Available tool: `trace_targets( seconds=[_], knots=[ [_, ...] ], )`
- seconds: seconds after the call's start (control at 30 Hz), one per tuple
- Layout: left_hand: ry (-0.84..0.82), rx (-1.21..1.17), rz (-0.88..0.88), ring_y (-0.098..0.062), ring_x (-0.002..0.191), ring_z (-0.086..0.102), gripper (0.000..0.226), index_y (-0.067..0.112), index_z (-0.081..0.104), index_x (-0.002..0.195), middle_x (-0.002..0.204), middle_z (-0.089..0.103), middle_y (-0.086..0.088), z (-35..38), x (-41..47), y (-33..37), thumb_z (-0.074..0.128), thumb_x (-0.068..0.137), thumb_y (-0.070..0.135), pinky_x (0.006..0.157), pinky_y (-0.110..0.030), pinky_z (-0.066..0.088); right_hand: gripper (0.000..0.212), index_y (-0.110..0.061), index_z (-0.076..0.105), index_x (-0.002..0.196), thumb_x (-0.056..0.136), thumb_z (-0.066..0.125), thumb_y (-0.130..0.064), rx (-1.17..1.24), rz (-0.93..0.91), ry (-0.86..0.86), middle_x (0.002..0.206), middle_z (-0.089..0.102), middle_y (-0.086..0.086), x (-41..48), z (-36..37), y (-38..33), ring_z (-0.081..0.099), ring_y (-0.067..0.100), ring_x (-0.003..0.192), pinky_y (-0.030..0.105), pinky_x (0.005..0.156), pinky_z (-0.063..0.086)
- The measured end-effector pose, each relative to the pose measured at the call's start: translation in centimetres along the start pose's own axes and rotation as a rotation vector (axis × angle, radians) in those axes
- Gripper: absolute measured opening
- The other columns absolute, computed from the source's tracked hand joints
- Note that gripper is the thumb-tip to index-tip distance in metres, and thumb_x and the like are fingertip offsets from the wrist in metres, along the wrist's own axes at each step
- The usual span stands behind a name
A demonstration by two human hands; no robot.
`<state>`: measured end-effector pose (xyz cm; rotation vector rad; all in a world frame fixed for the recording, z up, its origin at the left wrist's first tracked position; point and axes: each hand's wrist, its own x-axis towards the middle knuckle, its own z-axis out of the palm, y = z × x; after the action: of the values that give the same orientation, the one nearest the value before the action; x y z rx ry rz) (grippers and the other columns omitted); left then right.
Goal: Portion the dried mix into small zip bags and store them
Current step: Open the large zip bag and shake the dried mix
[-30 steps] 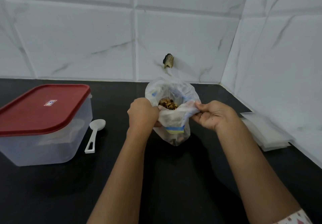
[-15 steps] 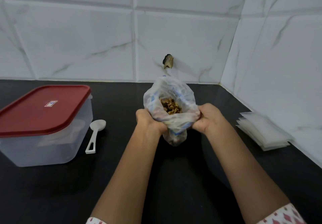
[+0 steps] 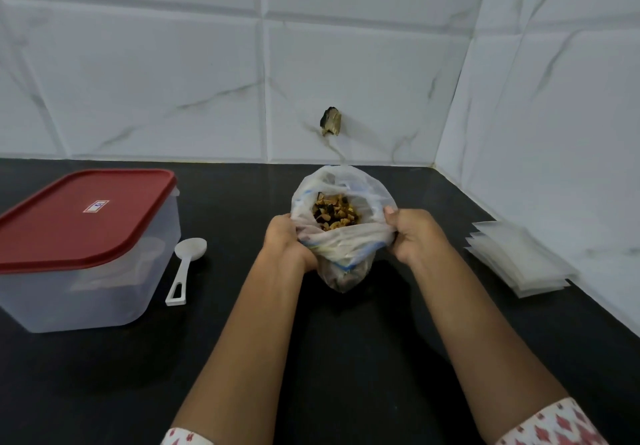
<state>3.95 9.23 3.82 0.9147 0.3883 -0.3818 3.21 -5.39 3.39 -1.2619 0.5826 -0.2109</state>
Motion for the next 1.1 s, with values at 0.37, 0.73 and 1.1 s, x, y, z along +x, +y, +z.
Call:
trace_targets(
  seconds=[0.37,0.73,1.1],
  knots=[
    [0.164,0.588,0.221,-0.028,0.085,0.058,0.035,0.005,0.041,0.126,0.105,0.056,-0.015,0.2,1.4,-0.2,0.038,0.094,0.020,0.068,-0.040,0.051,0.032,-0.013,0.046,0.121,0.090,0.041,-0.021,-0.562,-0.307,0.121,0.131,0.046,0.013,1.3,-1.8,-1.1,0.053,0.025,0.103,0.039,0.084,0.050],
    [0.093,1.069,0.532,-0.025,0.089,0.054,0.043,0.008,0.062,0.092,0.103,0.061,-0.008,0.1,1.1,-0.9,0.037,0.091,0.042,0.075,-0.034,0.043,0.025,-0.011,0.060,0.115,0.097,0.043,-0.016,-1.129,-0.788,0.117,0.107,0.063,0.011,0.2,-1.2,-0.6,0.058,0.026,0.093,0.033,0.075,0.044],
    [-0.125,0.594,0.212,-0.023,0.073,0.060,0.023,0.004,0.064,0.083,0.083,0.064,-0.013,0.0,0.9,0.0,0.057,0.091,0.025,0.078,-0.037,0.052,0.024,-0.013,0.063,0.074,0.092,0.047,-0.008,-0.168,-0.057,-0.164,0.072,0.060,0.010,-0.8,-1.3,-1.6,0.055,0.021,0.065,0.037,0.069,0.051]
  ],
)
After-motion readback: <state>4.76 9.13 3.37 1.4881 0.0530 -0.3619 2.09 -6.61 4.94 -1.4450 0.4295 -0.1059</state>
